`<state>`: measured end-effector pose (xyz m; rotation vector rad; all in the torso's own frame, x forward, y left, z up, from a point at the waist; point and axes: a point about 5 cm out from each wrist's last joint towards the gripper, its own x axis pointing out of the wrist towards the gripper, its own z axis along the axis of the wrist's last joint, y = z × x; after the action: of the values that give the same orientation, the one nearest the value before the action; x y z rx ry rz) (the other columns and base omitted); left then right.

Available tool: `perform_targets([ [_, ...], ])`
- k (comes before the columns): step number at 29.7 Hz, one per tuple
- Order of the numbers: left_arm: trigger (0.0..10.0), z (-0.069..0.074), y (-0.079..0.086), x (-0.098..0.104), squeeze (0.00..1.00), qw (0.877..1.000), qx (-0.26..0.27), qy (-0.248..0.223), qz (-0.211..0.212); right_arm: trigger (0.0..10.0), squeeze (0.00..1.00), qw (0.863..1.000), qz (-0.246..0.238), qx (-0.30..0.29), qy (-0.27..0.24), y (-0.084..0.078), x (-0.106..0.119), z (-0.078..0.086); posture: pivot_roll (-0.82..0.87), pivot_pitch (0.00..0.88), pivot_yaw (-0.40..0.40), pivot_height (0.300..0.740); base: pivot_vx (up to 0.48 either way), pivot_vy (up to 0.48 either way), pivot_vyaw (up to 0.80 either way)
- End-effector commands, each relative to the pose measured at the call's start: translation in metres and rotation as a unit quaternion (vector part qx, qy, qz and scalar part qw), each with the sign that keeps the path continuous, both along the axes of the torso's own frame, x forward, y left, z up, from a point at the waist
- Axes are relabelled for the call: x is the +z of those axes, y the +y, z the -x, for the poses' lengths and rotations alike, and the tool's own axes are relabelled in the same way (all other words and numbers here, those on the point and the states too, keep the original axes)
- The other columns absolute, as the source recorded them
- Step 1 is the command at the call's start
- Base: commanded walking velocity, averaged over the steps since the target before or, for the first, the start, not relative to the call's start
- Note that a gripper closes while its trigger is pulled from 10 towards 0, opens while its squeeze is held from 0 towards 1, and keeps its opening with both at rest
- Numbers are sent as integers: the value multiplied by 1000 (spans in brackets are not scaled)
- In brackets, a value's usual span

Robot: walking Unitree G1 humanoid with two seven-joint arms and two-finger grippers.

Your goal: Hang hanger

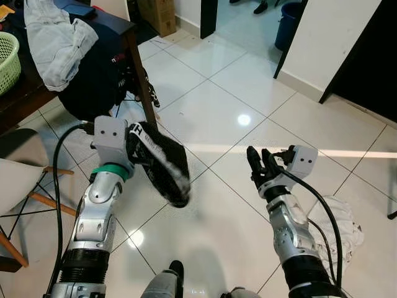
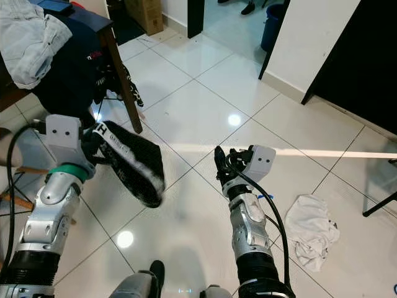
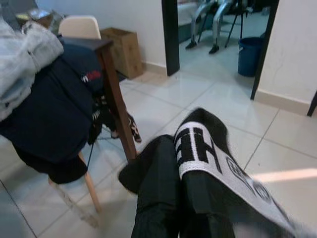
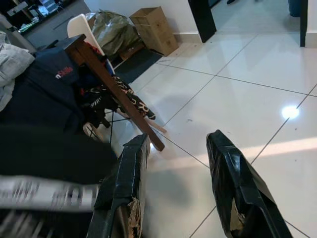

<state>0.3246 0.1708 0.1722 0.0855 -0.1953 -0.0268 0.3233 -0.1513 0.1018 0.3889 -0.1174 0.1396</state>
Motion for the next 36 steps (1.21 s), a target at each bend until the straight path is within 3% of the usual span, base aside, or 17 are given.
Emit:
perform_targets([
  [1,10000,1,3,0,0,1000,4,0,-4,10000,0,1000,-5,1,3,1,-4,3,105,103,80,740,334,0,0],
  [21,10000,3,-3,-15,0,999,-15,34,-8,10000,0,1000,0,3,14,1,-8,6,104,108,83,740,387,0,0],
  [26,10000,7,-9,-44,0,993,-29,114,-9,10000,0,1000,1,3,19,0,-11,7,103,109,84,740,0,0,0],
  [36,10000,12,-11,-57,0,989,-40,142,-4,10000,0,1000,1,2,23,-1,-13,9,101,112,85,740,0,0,0],
])
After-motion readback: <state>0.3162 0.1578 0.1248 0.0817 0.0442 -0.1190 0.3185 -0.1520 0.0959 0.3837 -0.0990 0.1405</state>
